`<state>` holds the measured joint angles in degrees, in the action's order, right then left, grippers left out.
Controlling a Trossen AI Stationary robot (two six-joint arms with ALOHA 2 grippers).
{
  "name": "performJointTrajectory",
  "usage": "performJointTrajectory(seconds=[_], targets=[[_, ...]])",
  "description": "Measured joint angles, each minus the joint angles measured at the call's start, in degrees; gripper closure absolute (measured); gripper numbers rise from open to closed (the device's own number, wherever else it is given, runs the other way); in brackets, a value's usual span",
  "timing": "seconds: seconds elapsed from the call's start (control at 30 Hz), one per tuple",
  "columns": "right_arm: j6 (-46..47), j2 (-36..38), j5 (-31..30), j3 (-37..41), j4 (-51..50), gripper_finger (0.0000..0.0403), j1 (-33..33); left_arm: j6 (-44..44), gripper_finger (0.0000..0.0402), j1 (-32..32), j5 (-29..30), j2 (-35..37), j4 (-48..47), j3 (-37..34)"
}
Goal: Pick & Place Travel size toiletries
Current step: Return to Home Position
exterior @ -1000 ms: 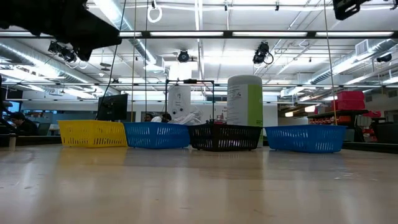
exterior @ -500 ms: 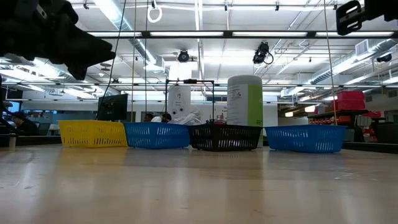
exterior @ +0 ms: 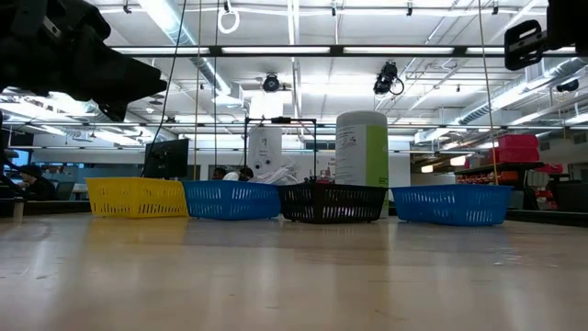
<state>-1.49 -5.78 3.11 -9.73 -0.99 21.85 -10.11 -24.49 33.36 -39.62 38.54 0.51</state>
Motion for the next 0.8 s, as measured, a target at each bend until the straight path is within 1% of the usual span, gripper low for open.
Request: performJointTrajectory(seconds=[0.13,0.3,0.43,0.5,0.6,0.7,0.8], targets=[[-0.16,2.72,0.0,1.0,-0.83,0.0389,0.0,0.59,0.0276,0.0,0.09,0.0,0.72,0.0],[-0.95,5.83,-0.01,1.04,-4.6,0.0389,0.0,2.77,0.0276,0.0,-0.01,0.01,2.75,-0.02],[-1.12,5.79,-0.23,1.04,-6.13,0.0389,-0.07,3.37,0.0276,0.0,0.0,0.0,3.63,-0.04],[-0.97,5.79,-1.62,1.04,-6.63,0.0389,-0.07,3.42,0.0276,0.0,0.0,0.0,4.36,-0.04],[-0.98,5.79,-1.97,1.04,-6.58,0.0389,-0.07,3.35,0.0276,0.0,-0.3,0.01,4.93,-0.04],[-1.46,5.79,-1.57,1.04,-6.7,0.0389,-0.07,3.32,0.0276,0.02,-1.86,-0.02,4.57,-0.07],[-1.43,5.79,-1.53,1.66,-7.03,0.0389,-0.07,3.32,0.0276,0.02,-5.98,-0.31,4.41,-0.07]])
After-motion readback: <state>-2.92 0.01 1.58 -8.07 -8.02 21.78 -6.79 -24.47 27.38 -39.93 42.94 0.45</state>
